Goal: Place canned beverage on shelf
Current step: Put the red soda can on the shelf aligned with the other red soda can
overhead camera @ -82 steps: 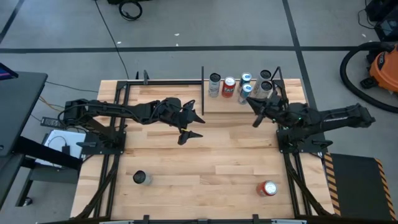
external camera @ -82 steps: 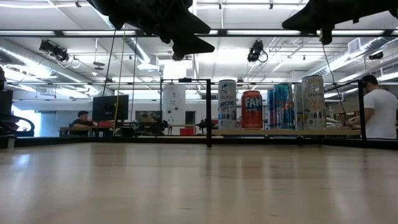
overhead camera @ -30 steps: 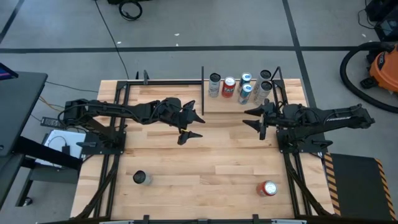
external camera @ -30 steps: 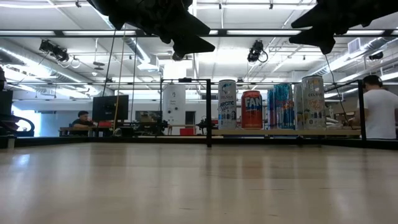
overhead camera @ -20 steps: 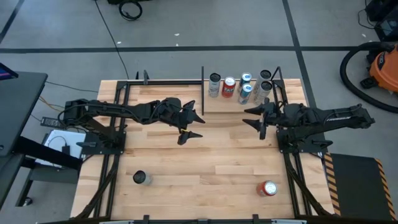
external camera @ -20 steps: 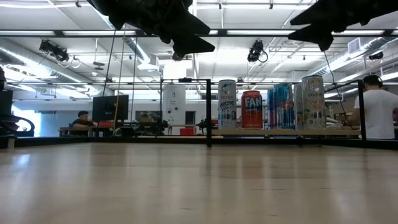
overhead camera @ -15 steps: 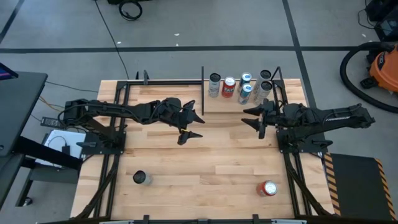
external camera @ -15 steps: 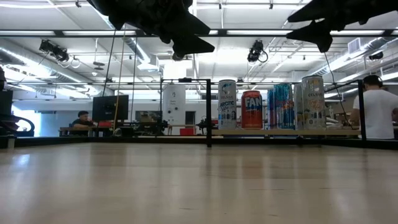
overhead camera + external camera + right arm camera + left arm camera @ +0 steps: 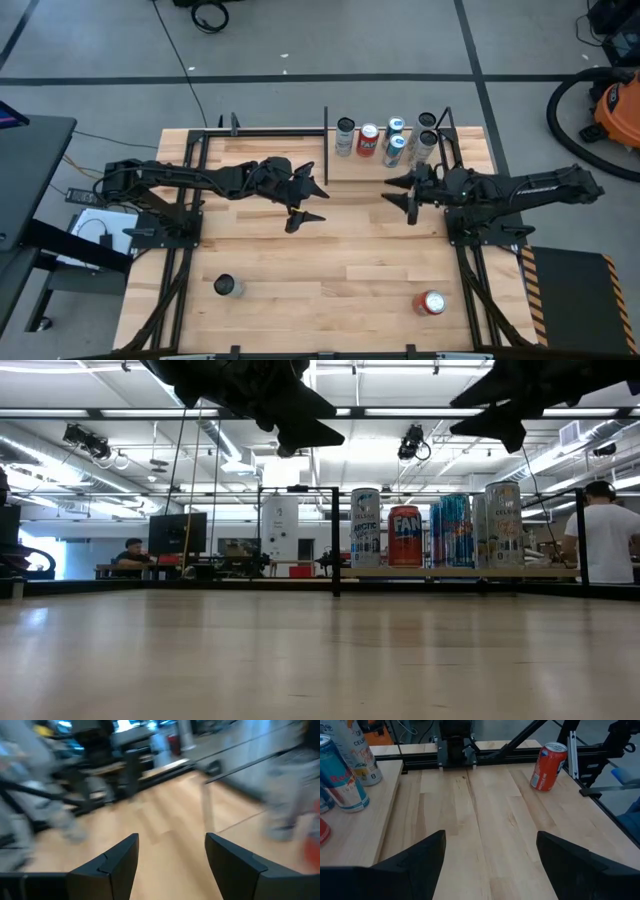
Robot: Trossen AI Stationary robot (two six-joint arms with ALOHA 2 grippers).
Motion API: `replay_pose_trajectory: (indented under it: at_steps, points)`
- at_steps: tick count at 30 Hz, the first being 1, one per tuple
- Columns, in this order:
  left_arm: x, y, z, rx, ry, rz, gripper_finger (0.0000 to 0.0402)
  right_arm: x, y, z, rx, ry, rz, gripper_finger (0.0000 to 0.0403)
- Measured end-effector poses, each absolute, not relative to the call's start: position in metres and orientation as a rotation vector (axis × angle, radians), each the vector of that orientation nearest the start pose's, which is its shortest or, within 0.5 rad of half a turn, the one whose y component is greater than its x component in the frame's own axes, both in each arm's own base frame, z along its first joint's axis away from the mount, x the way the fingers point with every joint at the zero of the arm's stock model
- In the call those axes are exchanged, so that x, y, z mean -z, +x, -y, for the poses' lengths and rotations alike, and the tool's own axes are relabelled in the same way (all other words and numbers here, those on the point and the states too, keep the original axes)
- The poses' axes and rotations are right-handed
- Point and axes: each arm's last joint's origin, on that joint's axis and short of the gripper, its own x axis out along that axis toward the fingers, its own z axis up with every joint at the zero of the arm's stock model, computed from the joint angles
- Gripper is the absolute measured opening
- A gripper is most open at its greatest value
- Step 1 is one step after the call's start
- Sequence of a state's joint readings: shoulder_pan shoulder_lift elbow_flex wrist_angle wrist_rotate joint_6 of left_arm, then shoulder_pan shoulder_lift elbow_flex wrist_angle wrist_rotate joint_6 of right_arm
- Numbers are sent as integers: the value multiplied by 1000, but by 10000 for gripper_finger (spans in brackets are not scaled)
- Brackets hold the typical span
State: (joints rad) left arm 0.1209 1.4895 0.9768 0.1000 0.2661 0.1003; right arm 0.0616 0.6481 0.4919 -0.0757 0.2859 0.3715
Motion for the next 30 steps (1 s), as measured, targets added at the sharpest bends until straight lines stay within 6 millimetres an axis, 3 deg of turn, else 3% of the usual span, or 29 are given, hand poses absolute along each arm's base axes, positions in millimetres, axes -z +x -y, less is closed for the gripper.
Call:
replay_pose_trajectory:
  at_steps: [11,21,30]
  points:
    - [-262,328,-32,175,90,-377,314,-261,154,-14,-150,406,-282,268]
    - [-262,328,-32,176,90,-376,314,-253,159,-27,-335,414,-376,344]
    - [-262,328,-32,171,65,-378,314,-244,165,-43,-403,546,-497,367]
